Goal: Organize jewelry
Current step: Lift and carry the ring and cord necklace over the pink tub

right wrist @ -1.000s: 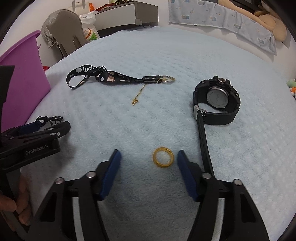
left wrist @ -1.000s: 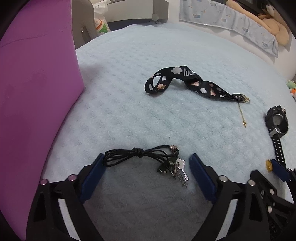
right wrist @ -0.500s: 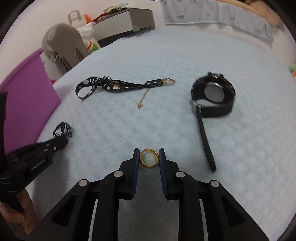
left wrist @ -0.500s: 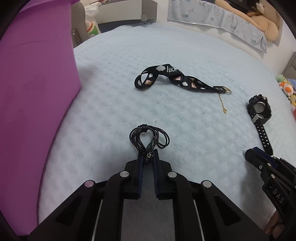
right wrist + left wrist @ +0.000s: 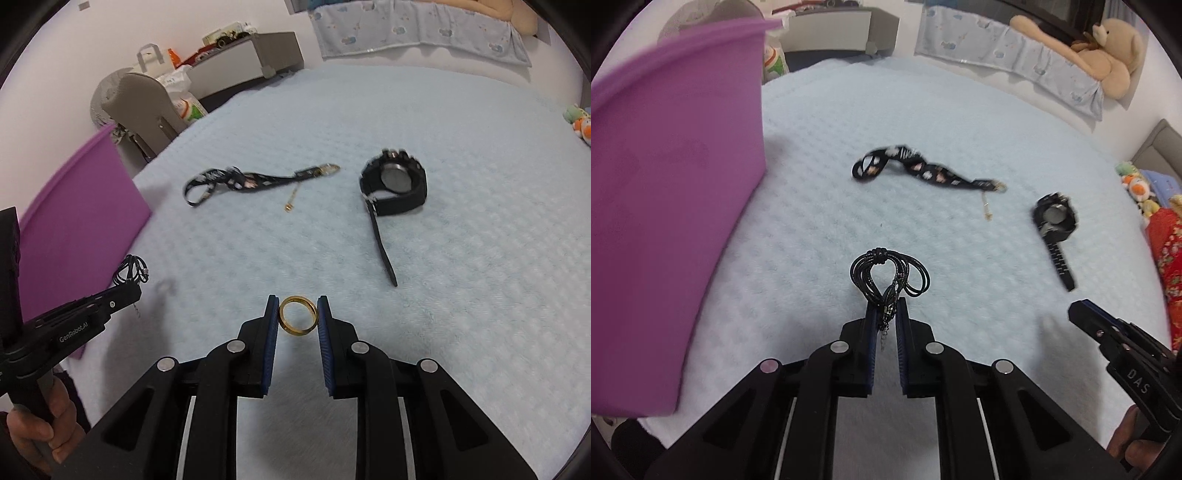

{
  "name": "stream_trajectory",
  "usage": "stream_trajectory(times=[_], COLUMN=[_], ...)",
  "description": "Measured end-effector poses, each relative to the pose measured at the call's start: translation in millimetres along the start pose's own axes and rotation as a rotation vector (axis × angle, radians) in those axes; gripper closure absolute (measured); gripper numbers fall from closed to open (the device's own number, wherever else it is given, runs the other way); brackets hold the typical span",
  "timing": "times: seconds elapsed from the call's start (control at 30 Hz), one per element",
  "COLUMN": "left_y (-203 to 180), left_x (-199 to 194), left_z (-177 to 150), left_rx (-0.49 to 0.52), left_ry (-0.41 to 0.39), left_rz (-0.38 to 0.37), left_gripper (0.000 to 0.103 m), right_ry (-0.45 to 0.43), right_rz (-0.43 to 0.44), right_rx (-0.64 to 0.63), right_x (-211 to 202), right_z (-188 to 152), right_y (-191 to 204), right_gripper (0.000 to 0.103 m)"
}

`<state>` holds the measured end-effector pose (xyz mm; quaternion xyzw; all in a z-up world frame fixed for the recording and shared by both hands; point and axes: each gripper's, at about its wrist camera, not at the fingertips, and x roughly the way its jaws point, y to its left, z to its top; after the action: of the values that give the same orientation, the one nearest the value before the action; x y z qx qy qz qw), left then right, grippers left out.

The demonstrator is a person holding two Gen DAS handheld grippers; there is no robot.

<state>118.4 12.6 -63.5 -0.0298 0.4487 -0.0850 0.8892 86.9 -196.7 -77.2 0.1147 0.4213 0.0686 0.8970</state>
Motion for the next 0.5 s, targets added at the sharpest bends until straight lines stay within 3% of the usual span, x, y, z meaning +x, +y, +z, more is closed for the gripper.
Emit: stream_trajectory(times=[0.5], left_y=[21], left_x=[-139], left_z=[30], left_rx=[-0.009], left_ry=[-0.236], left_rz=[-0.045], left_gripper=[0.093], right_ry=[-0.166], right_rz=[0.154], right_rx=[-0.119], right_x=[-85], right_z=[42], right_y=[98], right_gripper=[0.083])
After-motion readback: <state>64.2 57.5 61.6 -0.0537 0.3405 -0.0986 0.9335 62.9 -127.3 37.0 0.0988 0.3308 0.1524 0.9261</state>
